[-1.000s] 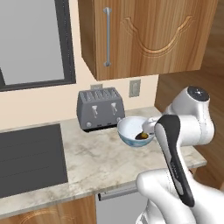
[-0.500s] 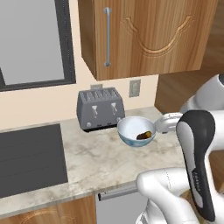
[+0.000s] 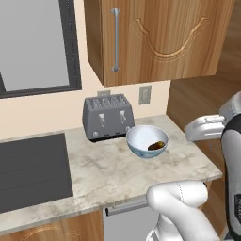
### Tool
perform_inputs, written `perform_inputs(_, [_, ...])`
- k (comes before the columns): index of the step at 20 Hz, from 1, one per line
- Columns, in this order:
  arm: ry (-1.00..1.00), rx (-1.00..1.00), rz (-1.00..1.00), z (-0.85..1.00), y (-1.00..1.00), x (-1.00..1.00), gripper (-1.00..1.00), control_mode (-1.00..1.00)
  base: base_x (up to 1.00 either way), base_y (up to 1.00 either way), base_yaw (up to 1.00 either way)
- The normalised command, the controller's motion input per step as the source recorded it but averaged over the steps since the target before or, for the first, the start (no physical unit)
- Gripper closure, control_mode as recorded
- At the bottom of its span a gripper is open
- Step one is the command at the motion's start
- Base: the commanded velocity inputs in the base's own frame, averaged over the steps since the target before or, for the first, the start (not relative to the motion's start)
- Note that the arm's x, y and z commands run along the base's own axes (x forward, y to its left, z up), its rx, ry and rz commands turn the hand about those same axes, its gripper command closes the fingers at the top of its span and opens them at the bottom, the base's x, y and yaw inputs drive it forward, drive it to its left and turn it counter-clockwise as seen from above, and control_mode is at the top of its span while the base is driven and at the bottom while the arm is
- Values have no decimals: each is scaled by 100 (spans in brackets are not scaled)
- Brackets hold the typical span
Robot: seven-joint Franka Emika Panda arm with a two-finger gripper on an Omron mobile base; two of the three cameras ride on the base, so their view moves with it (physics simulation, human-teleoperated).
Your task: Take the squash, sweet potato, and squash from the freezer and place them in the bowl on the counter.
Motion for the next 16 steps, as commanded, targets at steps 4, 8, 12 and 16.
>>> perform_inputs(4, [-6, 0, 0, 39, 0, -51, -100, -100, 0, 0, 0])
perform_inputs(8, [-1, -1, 0, 9, 0, -44, -100, -100, 0, 0, 0])
perform_inputs(12, [0, 0, 0, 0, 0, 0, -100, -100, 0, 0, 0])
perform_inputs(16, [0, 0, 0, 0, 0, 0, -100, 100, -72, 2, 0])
